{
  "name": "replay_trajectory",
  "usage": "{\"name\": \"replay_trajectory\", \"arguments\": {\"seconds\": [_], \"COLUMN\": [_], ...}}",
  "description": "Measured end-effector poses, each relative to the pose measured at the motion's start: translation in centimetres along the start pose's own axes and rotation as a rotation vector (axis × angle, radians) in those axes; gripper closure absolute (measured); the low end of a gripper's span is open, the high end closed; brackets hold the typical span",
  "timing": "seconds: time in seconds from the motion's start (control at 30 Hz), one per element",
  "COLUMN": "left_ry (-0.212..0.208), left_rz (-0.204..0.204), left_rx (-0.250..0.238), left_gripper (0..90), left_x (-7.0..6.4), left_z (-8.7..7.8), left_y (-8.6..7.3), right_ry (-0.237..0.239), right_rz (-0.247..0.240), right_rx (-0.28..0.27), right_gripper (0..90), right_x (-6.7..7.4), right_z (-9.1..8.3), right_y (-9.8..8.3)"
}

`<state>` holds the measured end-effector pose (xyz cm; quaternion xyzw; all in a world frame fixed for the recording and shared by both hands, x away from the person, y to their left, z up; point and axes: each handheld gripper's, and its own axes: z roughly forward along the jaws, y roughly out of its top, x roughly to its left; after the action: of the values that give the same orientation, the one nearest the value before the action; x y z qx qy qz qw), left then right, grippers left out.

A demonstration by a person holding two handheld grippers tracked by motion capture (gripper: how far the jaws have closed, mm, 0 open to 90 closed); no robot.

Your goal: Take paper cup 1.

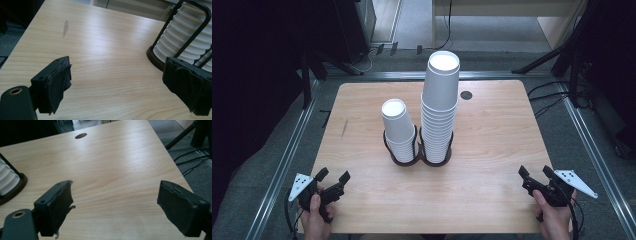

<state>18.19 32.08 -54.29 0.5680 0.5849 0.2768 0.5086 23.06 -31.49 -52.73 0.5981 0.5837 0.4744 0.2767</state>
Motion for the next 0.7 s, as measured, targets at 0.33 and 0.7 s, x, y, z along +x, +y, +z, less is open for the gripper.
{"name": "replay_trajectory", "arguments": {"seconds": [0.33, 0.7], "left_ry": [0.055, 0.023], "left_rz": [0.036, 0.095], "left_rx": [-0.009, -0.052], "left_gripper": [8.3, 8.4], "left_x": [-1.8, -5.3], "left_z": [0.6, 1.4], "left_y": [0.3, 1.1], "right_ry": [0.006, 0.015], "right_rz": [-0.085, -0.115], "right_rx": [-0.049, -0.077], "right_gripper": [12.2, 13.5], "right_x": [2.3, 5.0], "right_z": [-1.2, -1.7], "right_y": [1.0, 2.5]}}
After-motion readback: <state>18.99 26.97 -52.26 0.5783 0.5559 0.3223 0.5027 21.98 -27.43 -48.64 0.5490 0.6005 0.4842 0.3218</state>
